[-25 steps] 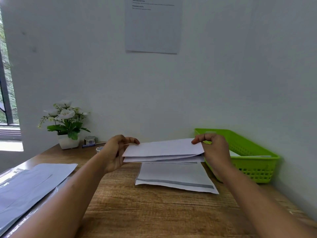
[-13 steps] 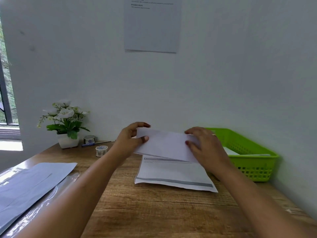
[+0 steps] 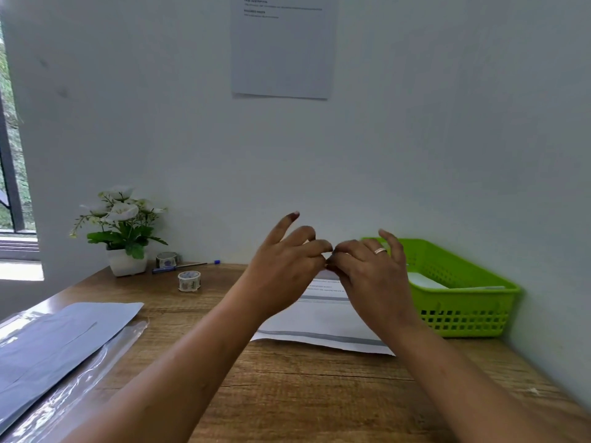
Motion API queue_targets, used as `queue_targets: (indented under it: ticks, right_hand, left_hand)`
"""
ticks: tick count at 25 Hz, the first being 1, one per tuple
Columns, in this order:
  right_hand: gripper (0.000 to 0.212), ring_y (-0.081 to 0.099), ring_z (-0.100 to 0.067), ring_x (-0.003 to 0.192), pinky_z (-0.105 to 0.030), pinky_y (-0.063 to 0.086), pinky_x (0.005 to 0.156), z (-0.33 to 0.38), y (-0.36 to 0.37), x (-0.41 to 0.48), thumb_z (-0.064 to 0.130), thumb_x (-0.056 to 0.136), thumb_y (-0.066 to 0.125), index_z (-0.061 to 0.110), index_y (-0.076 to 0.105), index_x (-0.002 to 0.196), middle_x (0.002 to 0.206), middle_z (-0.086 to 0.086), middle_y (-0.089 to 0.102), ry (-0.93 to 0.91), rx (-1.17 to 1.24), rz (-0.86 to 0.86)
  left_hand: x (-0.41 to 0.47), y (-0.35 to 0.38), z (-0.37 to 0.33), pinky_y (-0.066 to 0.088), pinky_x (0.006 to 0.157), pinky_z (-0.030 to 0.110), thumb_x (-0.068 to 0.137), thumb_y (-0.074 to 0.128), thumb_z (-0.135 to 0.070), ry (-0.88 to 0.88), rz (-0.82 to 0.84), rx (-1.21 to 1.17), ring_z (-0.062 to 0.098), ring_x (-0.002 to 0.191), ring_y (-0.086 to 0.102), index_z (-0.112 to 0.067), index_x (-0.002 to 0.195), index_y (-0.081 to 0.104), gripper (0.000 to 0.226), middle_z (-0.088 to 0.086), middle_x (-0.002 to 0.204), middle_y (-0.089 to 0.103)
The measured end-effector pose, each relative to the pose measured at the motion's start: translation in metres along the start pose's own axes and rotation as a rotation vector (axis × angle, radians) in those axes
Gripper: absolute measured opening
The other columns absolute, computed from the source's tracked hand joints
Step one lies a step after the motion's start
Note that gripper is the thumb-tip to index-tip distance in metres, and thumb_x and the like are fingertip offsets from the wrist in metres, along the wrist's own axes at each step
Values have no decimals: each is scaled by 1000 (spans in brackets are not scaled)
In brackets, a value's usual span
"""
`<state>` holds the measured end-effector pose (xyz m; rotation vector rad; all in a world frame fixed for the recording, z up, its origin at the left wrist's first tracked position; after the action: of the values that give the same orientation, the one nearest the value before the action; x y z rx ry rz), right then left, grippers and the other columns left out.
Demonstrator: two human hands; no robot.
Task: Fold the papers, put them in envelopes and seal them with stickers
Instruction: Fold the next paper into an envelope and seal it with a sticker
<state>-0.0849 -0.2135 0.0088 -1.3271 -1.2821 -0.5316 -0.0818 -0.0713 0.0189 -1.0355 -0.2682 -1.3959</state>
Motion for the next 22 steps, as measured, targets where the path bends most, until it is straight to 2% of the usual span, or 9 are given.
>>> queue_targets:
  ticks: [4,7,12,14,16,18,22]
  right_hand:
    - [8,61,-15,93,-46,22,106,-11,-10,5,28,83,65,33,66,78,98,17,67,16,-124,-64]
    - [8,60,-16,99,-48,20,105,-22,-12,5,30,84,64,33,66,76,102,19,67,71,-172,-92]
    - [9,54,-17,105,-47,19,103,-46,-12,0,29,83,64,32,67,74,104,19,67,184,-228,-126]
    - [9,52,-16,106,-48,18,103,-38,-9,0,29,82,64,32,67,74,104,19,67,153,-235,-136]
    - [10,49,-14,107,-48,18,102,-21,-7,2,29,83,63,32,65,74,105,20,66,86,-218,-164]
    - [10,48,-13,107,-48,19,102,-8,-6,4,27,84,64,33,65,75,106,20,66,12,-216,-187]
    - [10,49,-12,107,-49,19,102,-9,-9,6,25,81,68,34,67,77,107,22,65,-60,-268,-193]
  left_hand:
    - [-11,-6,22,27,108,43,80,70,-19,-20,-42,53,11,80,66,-24,83,74,7,-11,91,73]
    - [-19,-5,33,27,107,43,85,60,-19,-64,-53,95,12,79,67,-24,82,75,16,-10,90,74]
    - [-27,-11,49,30,104,44,83,62,-18,-250,-108,124,14,80,68,-23,82,75,14,-8,90,74]
    - [-17,-13,37,31,103,44,86,56,-28,-264,-138,109,15,86,67,-23,89,74,19,-9,95,73]
    - [-3,-8,13,28,104,44,86,55,-33,-188,-97,92,16,93,65,-22,96,73,24,-9,100,72]
    - [3,-2,-3,24,106,44,83,60,-24,-124,-57,80,16,89,64,-22,90,74,16,-9,89,73]
    - [-1,-2,3,21,108,43,80,65,-17,-156,-40,63,12,81,66,-23,84,74,11,-10,79,73]
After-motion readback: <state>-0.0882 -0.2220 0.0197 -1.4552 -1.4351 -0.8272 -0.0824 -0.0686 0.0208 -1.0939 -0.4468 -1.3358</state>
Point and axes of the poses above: each hand's wrist, its own x-axis towards the middle knuckle, its own y-axis out of the palm, z = x × y, the point moved 3 cm from there along x, towards the middle knuckle
